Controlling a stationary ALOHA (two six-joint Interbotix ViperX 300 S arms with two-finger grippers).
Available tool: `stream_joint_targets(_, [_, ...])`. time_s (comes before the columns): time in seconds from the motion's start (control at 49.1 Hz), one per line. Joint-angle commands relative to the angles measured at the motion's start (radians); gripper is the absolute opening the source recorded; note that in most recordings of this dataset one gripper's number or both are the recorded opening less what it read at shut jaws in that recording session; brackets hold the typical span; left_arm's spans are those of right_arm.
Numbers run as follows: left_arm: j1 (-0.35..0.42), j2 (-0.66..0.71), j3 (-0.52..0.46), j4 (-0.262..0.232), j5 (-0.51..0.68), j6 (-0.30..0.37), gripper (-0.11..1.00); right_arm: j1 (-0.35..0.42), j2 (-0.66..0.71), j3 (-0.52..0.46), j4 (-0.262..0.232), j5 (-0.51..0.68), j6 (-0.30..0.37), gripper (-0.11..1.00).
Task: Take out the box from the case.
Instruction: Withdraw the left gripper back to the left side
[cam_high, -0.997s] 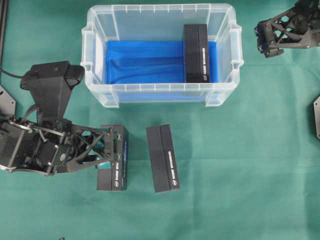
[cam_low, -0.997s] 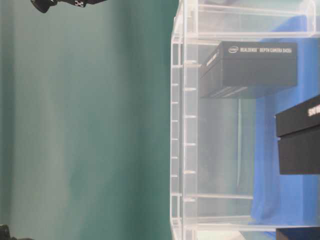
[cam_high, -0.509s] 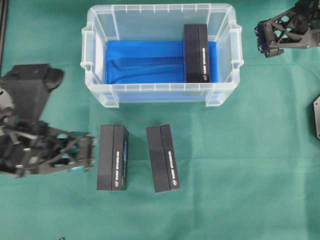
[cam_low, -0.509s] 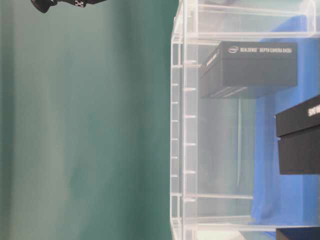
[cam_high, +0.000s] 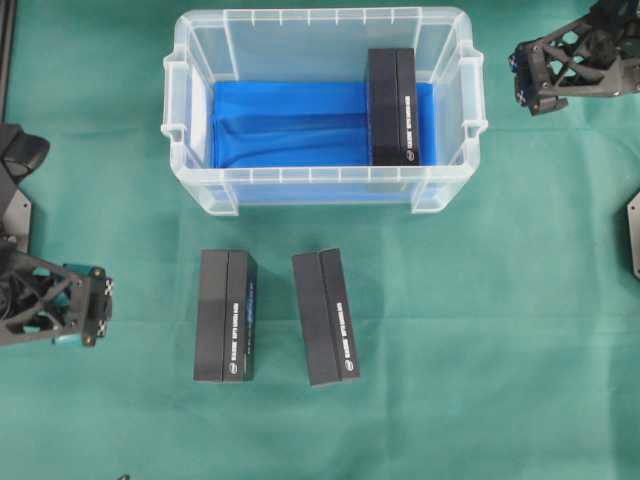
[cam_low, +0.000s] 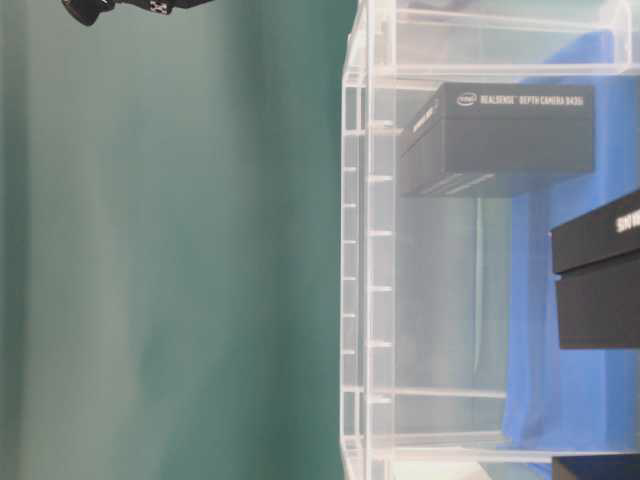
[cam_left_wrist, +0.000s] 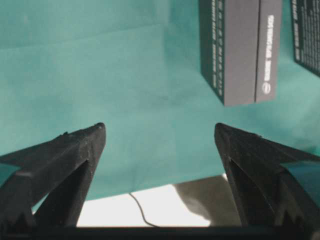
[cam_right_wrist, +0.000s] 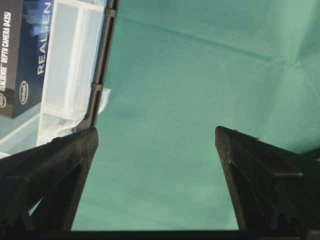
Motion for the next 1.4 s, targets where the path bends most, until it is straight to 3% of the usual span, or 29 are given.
stream_joint_targets(0.0, [0.029,-0.012,-0.009,0.002,0.008,0.006,0.99,0.002,-0.005,-0.011,-0.003,-0.002,0.002,0.93])
stream_joint_targets(0.163, [0.118,-0.055,0.014,0.003,0.038,0.034,0.99,0.002,-0.005,-0.011,-0.003,-0.002,0.002,0.93])
stream_joint_targets(0.305, [0.239,-0.106,0.034,0.003,0.064,0.092,0.99,0.002,-0.005,-0.011,-0.003,-0.002,0.003,0.93])
stream_joint_targets(0.692, [0.635,-0.161,0.057,-0.006,0.080,0.488,0.98,0.000,-0.006,-0.012,-0.003,-0.002,0.005,0.93])
stream_joint_targets(0.875, [0.804,-0.146,0.044,-0.086,0.078,0.683,0.98,0.000,-0.005,-0.011,-0.003,-0.002,0.005,0.93])
stream_joint_targets(0.957, [0.868,-0.138,0.038,-0.100,0.078,0.752,0.98,-0.002,-0.005,-0.012,-0.003,-0.002,0.005,0.93])
stream_joint_targets(1.058, [0.908,-0.127,0.029,-0.101,0.078,0.795,0.98,-0.002,-0.005,-0.012,-0.003,-0.002,0.006,0.93])
stream_joint_targets(1.384, [0.905,-0.121,0.028,-0.109,0.078,0.792,0.98,-0.002,-0.005,-0.012,-0.003,0.008,0.009,0.93])
